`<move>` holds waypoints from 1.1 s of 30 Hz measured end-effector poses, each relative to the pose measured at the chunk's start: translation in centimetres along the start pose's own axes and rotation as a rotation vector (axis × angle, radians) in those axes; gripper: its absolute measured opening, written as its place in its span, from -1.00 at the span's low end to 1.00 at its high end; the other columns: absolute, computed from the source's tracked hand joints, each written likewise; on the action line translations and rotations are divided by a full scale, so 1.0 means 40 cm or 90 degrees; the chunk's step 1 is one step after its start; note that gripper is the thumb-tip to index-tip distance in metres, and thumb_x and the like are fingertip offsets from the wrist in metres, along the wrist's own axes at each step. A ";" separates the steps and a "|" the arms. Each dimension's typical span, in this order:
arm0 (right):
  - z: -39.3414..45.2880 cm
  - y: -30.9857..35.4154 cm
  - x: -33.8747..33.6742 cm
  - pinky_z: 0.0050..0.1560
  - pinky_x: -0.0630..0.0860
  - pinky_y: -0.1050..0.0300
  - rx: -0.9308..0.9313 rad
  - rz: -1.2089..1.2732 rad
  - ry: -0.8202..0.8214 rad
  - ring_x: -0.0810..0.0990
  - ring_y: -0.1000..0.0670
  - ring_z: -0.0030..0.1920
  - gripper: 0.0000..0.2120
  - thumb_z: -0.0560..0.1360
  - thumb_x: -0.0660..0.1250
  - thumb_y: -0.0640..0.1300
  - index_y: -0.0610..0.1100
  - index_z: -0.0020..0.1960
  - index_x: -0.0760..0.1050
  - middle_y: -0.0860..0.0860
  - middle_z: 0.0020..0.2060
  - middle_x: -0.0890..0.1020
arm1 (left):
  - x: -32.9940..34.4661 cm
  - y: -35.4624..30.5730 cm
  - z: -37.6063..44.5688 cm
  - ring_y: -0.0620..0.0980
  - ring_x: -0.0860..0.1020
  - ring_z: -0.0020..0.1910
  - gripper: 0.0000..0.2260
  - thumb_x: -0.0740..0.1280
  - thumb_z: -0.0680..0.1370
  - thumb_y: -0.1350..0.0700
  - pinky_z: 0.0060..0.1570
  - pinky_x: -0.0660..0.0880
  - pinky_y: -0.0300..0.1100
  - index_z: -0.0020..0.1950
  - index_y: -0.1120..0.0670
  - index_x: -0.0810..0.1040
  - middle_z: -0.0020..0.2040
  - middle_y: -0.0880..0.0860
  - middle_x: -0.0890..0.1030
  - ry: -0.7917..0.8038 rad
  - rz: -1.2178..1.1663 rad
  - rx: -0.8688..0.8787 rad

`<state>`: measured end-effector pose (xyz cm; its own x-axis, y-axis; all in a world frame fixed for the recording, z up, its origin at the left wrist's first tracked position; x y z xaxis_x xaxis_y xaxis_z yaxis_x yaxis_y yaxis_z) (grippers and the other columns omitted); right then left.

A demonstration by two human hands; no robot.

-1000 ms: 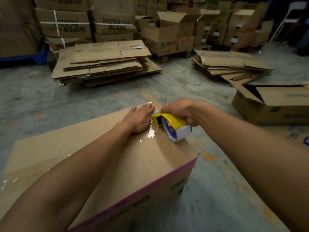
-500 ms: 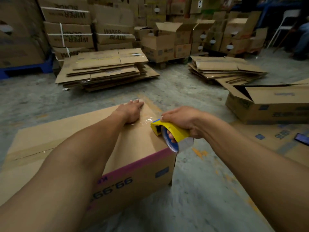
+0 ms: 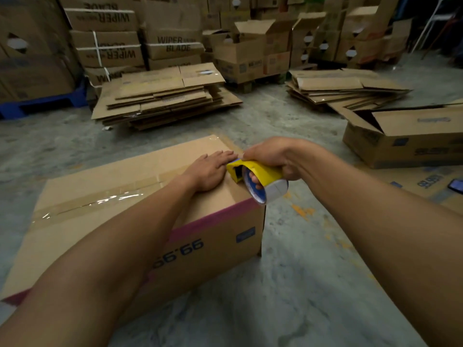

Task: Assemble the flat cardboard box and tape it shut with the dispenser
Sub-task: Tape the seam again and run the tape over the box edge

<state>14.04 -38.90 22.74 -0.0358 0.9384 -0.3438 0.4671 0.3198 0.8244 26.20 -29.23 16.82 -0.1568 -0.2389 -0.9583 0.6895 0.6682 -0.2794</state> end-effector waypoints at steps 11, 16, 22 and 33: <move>-0.109 -0.110 -0.021 -0.49 0.60 0.12 -0.028 0.081 -0.026 0.56 -0.01 -0.59 -0.79 0.59 0.29 -0.13 -0.09 0.22 0.51 -0.12 -0.55 0.58 | 0.000 0.000 0.003 -0.01 0.04 0.57 -0.57 -0.03 0.67 0.00 0.48 -0.04 0.04 0.57 -0.12 0.13 0.59 -0.08 0.13 0.038 0.034 -0.014; -0.110 -0.121 -0.023 -0.56 0.55 0.15 -0.063 0.128 -0.080 0.52 -0.04 -0.63 -0.70 0.56 0.34 -0.17 -0.08 0.29 0.50 -0.17 -0.51 0.56 | 0.016 -0.066 -0.045 -0.06 -0.07 0.57 -0.55 -0.09 0.68 -0.04 0.50 -0.13 0.07 0.59 -0.08 0.02 0.60 -0.07 0.00 0.066 0.068 0.025; -0.103 -0.110 -0.017 -0.57 0.56 0.15 -0.075 0.128 -0.084 0.51 -0.02 -0.64 -0.72 0.58 0.31 -0.16 -0.11 0.29 0.51 -0.19 -0.44 0.54 | 0.037 -0.099 -0.080 -0.12 -0.03 0.56 -0.55 -0.11 0.67 -0.01 0.49 -0.13 0.00 0.58 -0.09 0.09 0.59 -0.11 0.06 0.052 0.038 0.118; -0.180 -0.175 -0.015 -0.53 0.57 0.15 -0.053 0.150 -0.055 0.53 -0.05 -0.57 -0.61 0.57 0.32 -0.17 -0.05 0.39 0.43 -0.21 -0.38 0.56 | 0.034 -0.100 -0.076 -0.06 0.01 0.57 -0.50 -0.14 0.61 -0.08 0.49 -0.08 0.03 0.57 -0.12 0.08 0.59 -0.10 0.08 0.072 0.058 0.138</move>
<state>4.42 -40.75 20.41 0.1428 0.9746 -0.1724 0.3793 0.1070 0.9191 21.07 -30.10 16.46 -0.1569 -0.0955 -0.9830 0.8376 0.5145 -0.1837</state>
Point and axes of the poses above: each hand's wrist, its own z-axis towards the middle knuckle, its own x-axis out of the palm, y = z × x, the point moved 8 cm from there along z, towards the middle knuckle
